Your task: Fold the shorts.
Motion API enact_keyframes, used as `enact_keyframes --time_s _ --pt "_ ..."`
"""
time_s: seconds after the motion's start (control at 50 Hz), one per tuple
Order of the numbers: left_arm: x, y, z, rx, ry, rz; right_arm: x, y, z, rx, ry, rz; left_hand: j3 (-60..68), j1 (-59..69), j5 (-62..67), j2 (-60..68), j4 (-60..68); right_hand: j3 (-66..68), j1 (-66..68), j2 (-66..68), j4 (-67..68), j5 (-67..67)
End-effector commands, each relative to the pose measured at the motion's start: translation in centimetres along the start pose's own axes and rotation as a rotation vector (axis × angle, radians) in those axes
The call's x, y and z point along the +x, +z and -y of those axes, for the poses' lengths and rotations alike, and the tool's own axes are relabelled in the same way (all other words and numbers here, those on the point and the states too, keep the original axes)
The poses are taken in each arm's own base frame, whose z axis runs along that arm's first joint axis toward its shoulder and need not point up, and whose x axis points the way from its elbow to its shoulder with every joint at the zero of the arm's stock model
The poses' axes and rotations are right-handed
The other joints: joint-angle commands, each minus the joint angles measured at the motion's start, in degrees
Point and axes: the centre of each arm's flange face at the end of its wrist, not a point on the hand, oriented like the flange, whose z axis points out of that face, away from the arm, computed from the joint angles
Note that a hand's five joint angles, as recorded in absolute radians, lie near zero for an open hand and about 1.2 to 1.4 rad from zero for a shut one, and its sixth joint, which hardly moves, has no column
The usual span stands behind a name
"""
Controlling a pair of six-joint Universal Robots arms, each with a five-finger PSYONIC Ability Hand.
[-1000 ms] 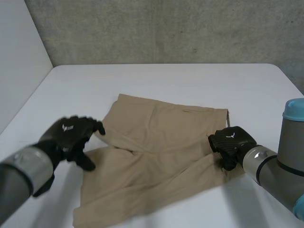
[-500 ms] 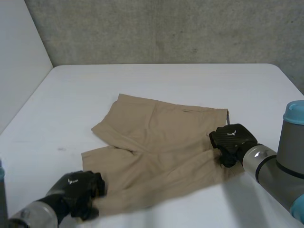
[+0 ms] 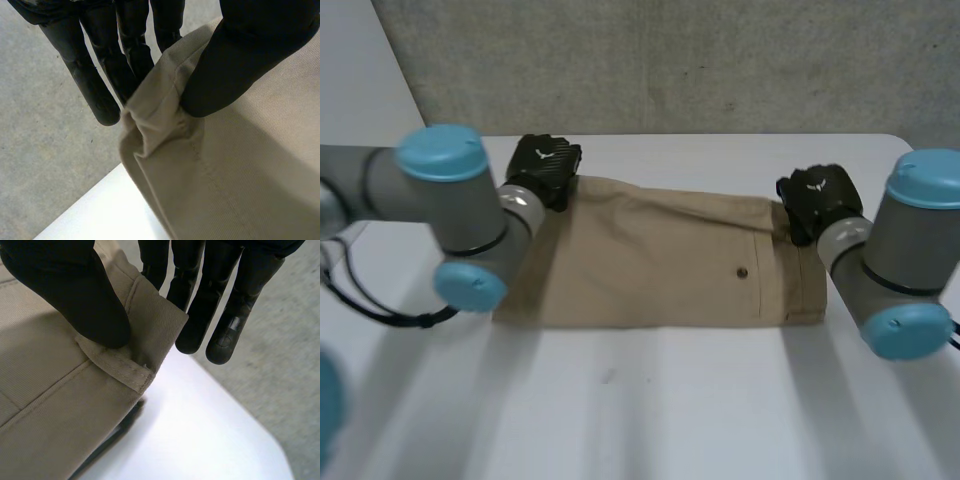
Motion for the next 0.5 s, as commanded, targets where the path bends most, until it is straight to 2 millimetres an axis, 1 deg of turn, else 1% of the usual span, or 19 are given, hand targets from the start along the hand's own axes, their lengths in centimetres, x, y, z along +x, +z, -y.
enact_keyframes --time_s 0.02,0.06,0.08,0.1,0.12,0.14,0.16,0.22,0.24,0.26,0.28,0.3,0.32,0.36,0.38,0.44,0.46,0.48,0.5 --pt "1.4 5.1 -4.4 0.028 0.063 0.029 -1.0 4.9 -1.8 0.092 -0.086 -0.046 8.39 11.34 10.08 7.79 7.19 11.15 23.97 12.12 11.64 13.63" --pt "1.6 5.7 -4.7 0.049 0.072 0.033 -1.5 6.5 -2.9 0.113 -0.122 -0.068 -2.85 0.1 -1.16 -3.45 -4.05 11.15 23.97 12.12 11.64 13.63" --pt "1.6 6.3 -4.8 0.078 0.072 0.043 -1.6 6.9 -3.3 0.117 -0.136 -0.074 -23.24 -20.28 -21.54 -23.83 -24.43 10.54 23.36 11.51 11.03 13.03" --pt "1.7 6.5 -4.9 0.091 0.074 0.047 -1.8 7.3 -3.6 0.121 -0.148 -0.08 -37.43 -34.47 -35.74 -38.02 -38.62 -2.62 10.2 -1.65 -2.13 -0.13" --pt "1.8 6.7 -5.1 0.101 0.074 0.05 -2.1 7.9 -4.0 0.132 -0.157 -0.082 -49.56 -46.61 -47.87 -50.15 -50.75 -33.06 -20.24 -32.09 -32.57 -30.57" --pt "2.0 6.8 -5.0 0.112 0.074 0.05 -2.1 8.1 -4.0 0.139 -0.159 -0.082 -57.97 -55.02 -56.28 -58.57 -59.17 -46.52 -33.7 -45.55 -46.03 -44.04" --pt "2.5 6.8 -5.0 0.119 0.074 0.042 -2.1 8.2 -3.9 0.145 -0.159 -0.086 -57.97 -55.02 -56.28 -58.57 -59.17 -58.85 -46.03 -57.88 -58.36 -56.37" --pt "3.7 6.2 -4.9 0.112 0.073 0.014 -1.6 8.0 -2.7 0.164 -0.14 -0.101 -57.97 -55.02 -56.28 -58.57 -59.17 -58.85 -46.03 -57.88 -58.36 -56.37" --pt "4.7 5.7 -4.7 0.104 0.07 -0.009 -1.3 7.8 -2.1 0.171 -0.126 -0.103 -57.97 -55.02 -56.28 -58.57 -59.17 -58.85 -46.03 -57.88 -58.36 -56.37" --pt "5.0 5.4 -4.4 0.101 0.069 -0.019 -0.8 7.4 -1.3 0.184 -0.109 -0.111 -57.97 -55.02 -56.28 -58.57 -59.17 -58.85 -46.03 -57.88 -58.36 -56.37" --pt "5.2 5.1 -4.0 0.096 0.066 -0.026 0.2 6.5 0.3 0.204 -0.061 -0.119 -57.97 -55.02 -56.28 -58.57 -59.17 -58.85 -46.03 -57.88 -58.36 -56.37" --pt "5.2 4.7 -3.4 0.092 0.065 -0.031 0.7 5.9 1.1 0.209 -0.035 -0.12 -57.97 -55.02 -56.28 -58.57 -59.17 -58.85 -46.03 -57.88 -58.36 -56.37" --pt "4.6 3.7 -2.0 0.078 0.064 -0.035 1.1 5.1 1.8 0.212 -0.004 -0.112 -57.97 -55.02 -56.28 -58.57 -59.17 -58.85 -46.03 -57.88 -58.36 -56.37" --pt "4.1 2.6 -1.3 0.051 0.065 -0.043 1.6 3.1 2.9 0.18 0.046 -0.077 -57.97 -55.02 -56.28 -58.57 -59.17 -58.85 -46.03 -57.88 -58.36 -56.37" --pt "3.7 1.4 -0.8 0.023 0.064 -0.056 1.7 2.3 3.1 0.16 0.058 -0.058 -57.97 -55.02 -56.28 -58.57 -59.17 -58.85 -46.03 -57.88 -58.36 -56.37" --pt "3.0 -0.6 0.0 -0.01 0.057 -0.068 1.8 -0.4 2.4 0.044 0.085 0.029 -57.97 -55.02 -56.28 -58.57 -59.17 -58.85 -46.03 -57.88 -58.36 -56.37" --pt "2.6 -1.9 0.4 -0.033 0.043 -0.075 1.8 -0.9 1.9 0.009 0.091 0.048 -57.97 -55.02 -56.28 -58.57 -59.17 -58.85 -46.03 -57.88 -58.36 -56.37" --pt "2.5 -2.7 0.4 -0.046 0.033 -0.08 1.9 -1.5 1.3 -0.031 0.102 0.064 -57.97 -55.02 -56.28 -58.57 -59.17 -57.61 -44.79 -56.64 -57.12 -55.12" --pt "2.4 -3.4 0.4 -0.06 0.02 -0.087 1.8 -2.5 0.0 -0.103 0.121 0.096 -57.97 -55.02 -56.28 -58.57 -59.17 -54.6 -41.77 -53.63 -54.1 -52.11"
